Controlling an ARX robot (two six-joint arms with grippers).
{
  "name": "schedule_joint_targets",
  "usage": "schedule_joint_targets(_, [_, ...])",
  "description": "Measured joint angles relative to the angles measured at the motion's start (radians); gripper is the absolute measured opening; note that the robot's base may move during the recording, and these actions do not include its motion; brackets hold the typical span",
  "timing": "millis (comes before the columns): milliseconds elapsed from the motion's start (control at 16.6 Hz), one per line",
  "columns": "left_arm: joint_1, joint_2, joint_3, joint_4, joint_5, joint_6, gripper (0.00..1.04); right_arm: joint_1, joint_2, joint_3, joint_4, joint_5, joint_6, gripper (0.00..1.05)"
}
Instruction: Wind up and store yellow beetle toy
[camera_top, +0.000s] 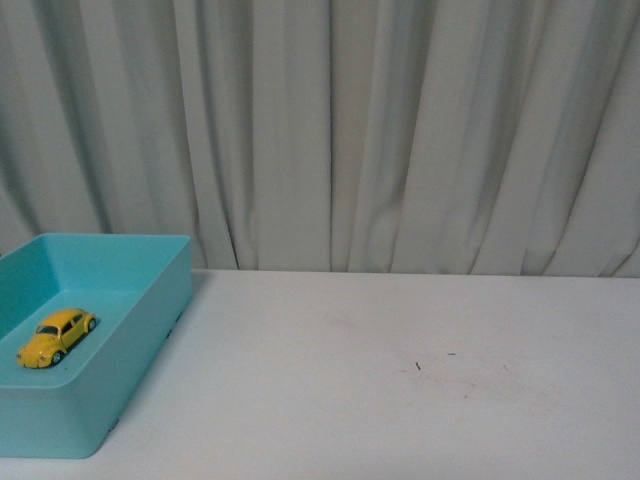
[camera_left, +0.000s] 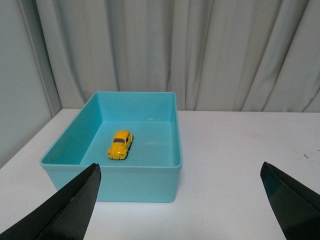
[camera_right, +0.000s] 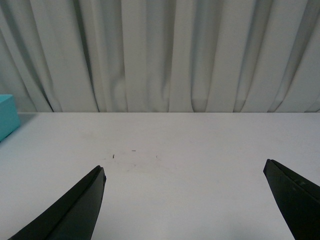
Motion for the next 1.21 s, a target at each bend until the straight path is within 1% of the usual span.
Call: schedule_joint_targets(1208, [0.0,0.0,0.0,0.002,0.0,0.0,0.98,0.0,0.0,0.0,0.002,0.0,0.0,0.98])
